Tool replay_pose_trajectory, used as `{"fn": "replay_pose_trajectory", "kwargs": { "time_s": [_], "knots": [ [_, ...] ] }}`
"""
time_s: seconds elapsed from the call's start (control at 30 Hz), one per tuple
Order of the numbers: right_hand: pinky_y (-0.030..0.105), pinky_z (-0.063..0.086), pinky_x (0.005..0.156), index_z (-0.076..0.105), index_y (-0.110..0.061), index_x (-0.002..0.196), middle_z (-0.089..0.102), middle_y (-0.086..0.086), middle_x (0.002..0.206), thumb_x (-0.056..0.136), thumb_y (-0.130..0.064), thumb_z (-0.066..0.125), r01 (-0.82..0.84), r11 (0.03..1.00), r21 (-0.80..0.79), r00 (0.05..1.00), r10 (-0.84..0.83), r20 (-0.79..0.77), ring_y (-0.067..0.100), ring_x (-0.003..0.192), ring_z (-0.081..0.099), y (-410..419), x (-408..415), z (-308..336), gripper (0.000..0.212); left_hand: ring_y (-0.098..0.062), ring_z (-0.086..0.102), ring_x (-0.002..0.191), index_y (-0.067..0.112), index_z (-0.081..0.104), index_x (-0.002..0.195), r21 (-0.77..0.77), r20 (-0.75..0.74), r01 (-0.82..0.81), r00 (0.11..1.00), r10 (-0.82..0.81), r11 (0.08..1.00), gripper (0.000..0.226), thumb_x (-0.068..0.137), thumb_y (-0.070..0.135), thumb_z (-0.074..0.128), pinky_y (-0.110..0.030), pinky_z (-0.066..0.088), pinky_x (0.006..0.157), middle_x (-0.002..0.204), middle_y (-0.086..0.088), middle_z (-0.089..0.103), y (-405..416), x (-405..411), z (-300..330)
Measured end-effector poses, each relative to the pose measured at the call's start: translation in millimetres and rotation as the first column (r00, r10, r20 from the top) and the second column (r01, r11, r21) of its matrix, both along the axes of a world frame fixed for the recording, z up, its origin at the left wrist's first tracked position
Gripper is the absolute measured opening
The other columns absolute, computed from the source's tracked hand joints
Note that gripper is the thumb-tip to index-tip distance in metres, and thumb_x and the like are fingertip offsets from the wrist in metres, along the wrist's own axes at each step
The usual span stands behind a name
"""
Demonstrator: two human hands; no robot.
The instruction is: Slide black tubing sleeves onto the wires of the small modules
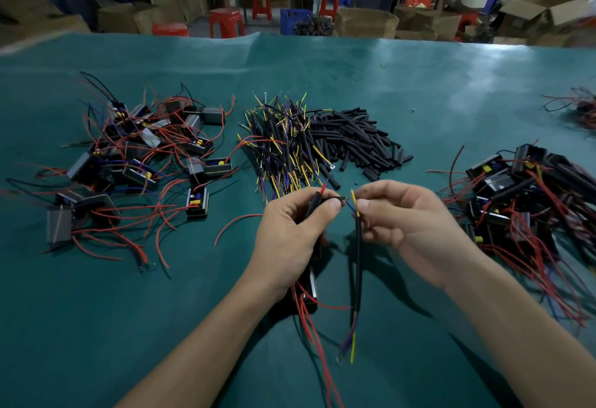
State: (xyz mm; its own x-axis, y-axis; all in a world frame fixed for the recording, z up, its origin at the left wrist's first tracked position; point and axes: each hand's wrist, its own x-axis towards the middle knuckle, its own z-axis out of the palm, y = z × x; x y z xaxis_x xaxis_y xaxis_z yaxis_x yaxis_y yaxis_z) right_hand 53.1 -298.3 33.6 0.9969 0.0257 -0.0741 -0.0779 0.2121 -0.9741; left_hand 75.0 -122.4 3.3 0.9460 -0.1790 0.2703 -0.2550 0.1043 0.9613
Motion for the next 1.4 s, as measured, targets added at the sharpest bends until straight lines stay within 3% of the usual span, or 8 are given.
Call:
{"fn": "replay_pose_trajectory", "kwargs": {
  "time_s": [0.1, 0.2, 0.27, 0.37, 0.77, 1.03, 1.23, 1.4],
  "knots": [
    [0.024, 0.055, 0.055, 0.071, -0.009, 0.081, 0.071, 0.007, 0.067, 0.08, 0.0, 0.08, 0.226, 0.935, -0.273, 0.96, -0.166, 0.227, 0.014, 0.058, 0.065, -3.6, -1.6, 3.6, 0.013, -0.007, 0.046, 0.052, 0.021, 0.074, 0.095, 0.053, 0.045, -0.016, 0.999, 0.013, 0.998, 0.015, 0.098, 0.022, 0.06, -0.02, 0.042, 0.055, 0.053, 0.016, 0.049, -1.8, -1.6, 0.2],
    [0.03, 0.059, 0.057, 0.072, -0.021, 0.079, 0.073, -0.002, 0.066, 0.08, -0.007, 0.084, 0.43, 0.752, -0.499, 0.871, -0.201, 0.448, 0.014, 0.057, 0.069, 0.0, -4.1, 2.4, 0.018, -0.028, 0.047, 0.056, 0.031, 0.068, 0.115, 0.137, 0.126, -0.02, 0.992, 0.003, 0.99, 0.025, 0.098, 0.037, 0.051, -0.038, 0.043, 0.057, 0.056, 0.008, 0.045, -3.3, -4.9, 1.3],
    [0.031, 0.06, 0.06, 0.072, -0.025, 0.079, 0.072, -0.01, 0.067, 0.08, -0.013, 0.085, 0.509, 0.651, -0.563, 0.82, -0.168, 0.547, 0.012, 0.058, 0.07, 3.9, -6.7, 0.6, 0.018, -0.034, 0.05, 0.06, 0.035, 0.061, 0.116, 0.231, 0.203, -0.052, 0.979, 0.005, 0.972, 0.023, 0.101, 0.041, 0.046, -0.044, 0.046, 0.059, 0.06, -0.006, 0.046, -3.0, -6.4, -0.1],
    [0.033, 0.061, 0.063, 0.074, -0.023, 0.081, 0.072, -0.015, 0.068, 0.081, -0.017, 0.086, 0.547, 0.599, -0.585, 0.788, -0.132, 0.602, 0.008, 0.06, 0.07, 7.3, -9.6, 1.1, 0.013, -0.026, 0.048, 0.058, 0.028, 0.056, 0.107, 0.291, 0.275, -0.089, 0.961, 0.006, 0.953, 0.011, 0.103, 0.033, 0.047, -0.044, 0.045, 0.061, 0.066, -0.006, 0.051, -3.2, -7.4, -2.3],
    [0.041, 0.064, 0.072, 0.078, -0.023, 0.089, 0.076, -0.011, 0.075, 0.086, -0.008, 0.078, 0.437, 0.655, -0.617, 0.845, -0.063, 0.532, 0.008, 0.069, 0.074, 2.4, -7.9, 1.4, 0.015, -0.028, 0.048, 0.057, 0.024, 0.067, 0.103, 0.224, 0.247, -0.068, 0.969, 0.011, 0.972, 0.006, 0.099, 0.026, 0.064, -0.035, 0.038, 0.055, 0.059, -0.007, 0.049, 0.9, -5.2, -4.2],
    [0.038, 0.063, 0.075, 0.08, -0.029, 0.088, 0.076, -0.016, 0.075, 0.084, -0.013, 0.081, 0.539, 0.695, -0.476, 0.799, -0.243, 0.55, 0.008, 0.069, 0.074, 16.5, -9.0, -10.0, 0.016, 0.016, 0.054, 0.063, 0.01, 0.073, 0.108, 0.174, 0.23, -0.056, 0.973, 0.015, 0.983, 0.015, 0.1, 0.011, 0.061, -0.001, 0.037, 0.065, 0.064, 0.031, 0.06, -1.4, 0.7, -8.6],
    [0.036, 0.063, 0.077, 0.078, -0.026, 0.091, 0.078, -0.012, 0.08, 0.089, -0.007, 0.076, 0.489, 0.739, -0.464, 0.809, -0.186, 0.557, 0.01, 0.074, 0.076, 18.3, -8.7, -10.6, 0.02, 0.016, 0.055, 0.065, 0.012, 0.075, 0.112, 0.159, 0.193, -0.067, 0.981, 0.035, 0.985, 0.019, 0.1, 0.01, 0.06, -0.001, 0.038, 0.067, 0.069, 0.029, 0.064, -2.2, 0.7, -7.5],
    [0.028, 0.061, 0.078, 0.08, -0.017, 0.096, 0.078, -0.014, 0.085, 0.087, -0.006, 0.079, 0.522, 0.697, -0.492, 0.755, -0.108, 0.647, 0.003, 0.078, 0.075, 23.5, -10.6, -13.2, 0.014, -0.002, 0.069, 0.103, 0.012, 0.075, 0.115, 0.139, 0.15, -0.074, 0.987, 0.053, 0.987, 0.021, 0.1, 0.01, 0.061, -0.022, 0.051, 0.095, 0.107, 0.009, 0.076, -1.9, -0.4, -4.2]
  ]
}}
